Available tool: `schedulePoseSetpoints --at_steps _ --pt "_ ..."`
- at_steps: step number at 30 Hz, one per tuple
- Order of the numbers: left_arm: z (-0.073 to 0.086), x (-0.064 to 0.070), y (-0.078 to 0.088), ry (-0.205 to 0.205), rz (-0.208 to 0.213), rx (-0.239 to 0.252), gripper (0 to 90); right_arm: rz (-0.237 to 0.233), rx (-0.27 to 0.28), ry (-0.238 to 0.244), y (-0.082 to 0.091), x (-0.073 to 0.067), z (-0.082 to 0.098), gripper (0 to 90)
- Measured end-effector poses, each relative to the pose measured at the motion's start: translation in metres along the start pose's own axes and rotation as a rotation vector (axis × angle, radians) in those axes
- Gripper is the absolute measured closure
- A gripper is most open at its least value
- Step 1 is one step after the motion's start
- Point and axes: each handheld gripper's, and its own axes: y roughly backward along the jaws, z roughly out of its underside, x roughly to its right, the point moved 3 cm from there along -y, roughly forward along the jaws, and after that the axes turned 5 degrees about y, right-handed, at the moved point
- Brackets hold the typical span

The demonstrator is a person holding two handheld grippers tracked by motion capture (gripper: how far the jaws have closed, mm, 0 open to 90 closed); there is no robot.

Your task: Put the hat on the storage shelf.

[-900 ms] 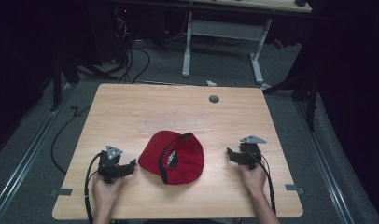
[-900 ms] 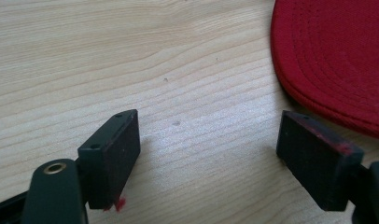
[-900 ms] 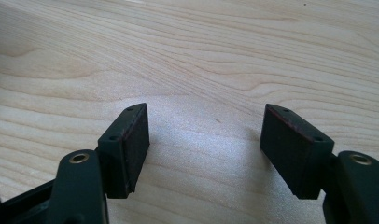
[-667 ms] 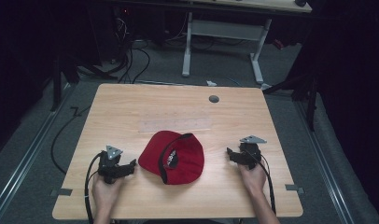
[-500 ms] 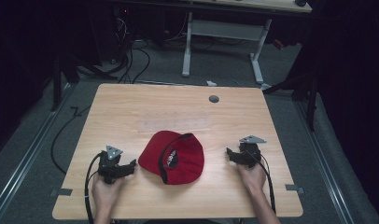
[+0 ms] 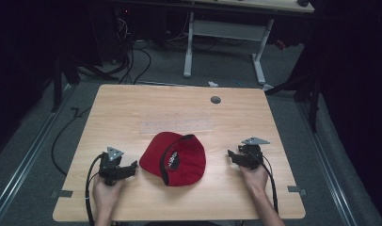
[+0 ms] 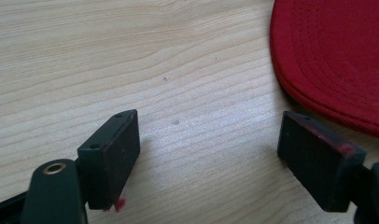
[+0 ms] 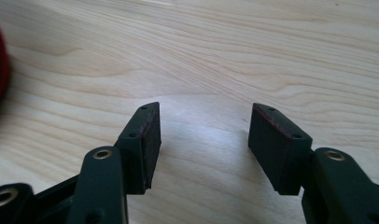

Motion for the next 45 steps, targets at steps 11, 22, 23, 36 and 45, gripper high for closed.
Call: schedulePoseSetpoints --at_steps 11,22,23,36,45 --pt "0.0 0.0 0.0 -0.001 0.0 0.0 21.1 -0.123 0.06 0.061 0.008 -0.022 -0.02 39.9" --pt "0.0 0.0 0.0 -0.002 0.0 -0.001 21.1 -0.228 0.09 0.121 0.003 -0.049 -0.048 37.8" --pt "0.0 0.0 0.0 -0.002 0.0 -0.001 21.1 -0.232 0.093 0.127 0.003 -0.051 -0.05 37.8" --pt "0.0 0.0 0.0 -0.002 0.001 -0.001 21.1 -0.291 0.093 0.188 -0.018 -0.084 -0.075 33.4" --pt "0.0 0.0 0.0 -0.001 0.003 -0.002 21.0 -0.332 0.051 0.211 -0.033 -0.097 -0.088 35.7"
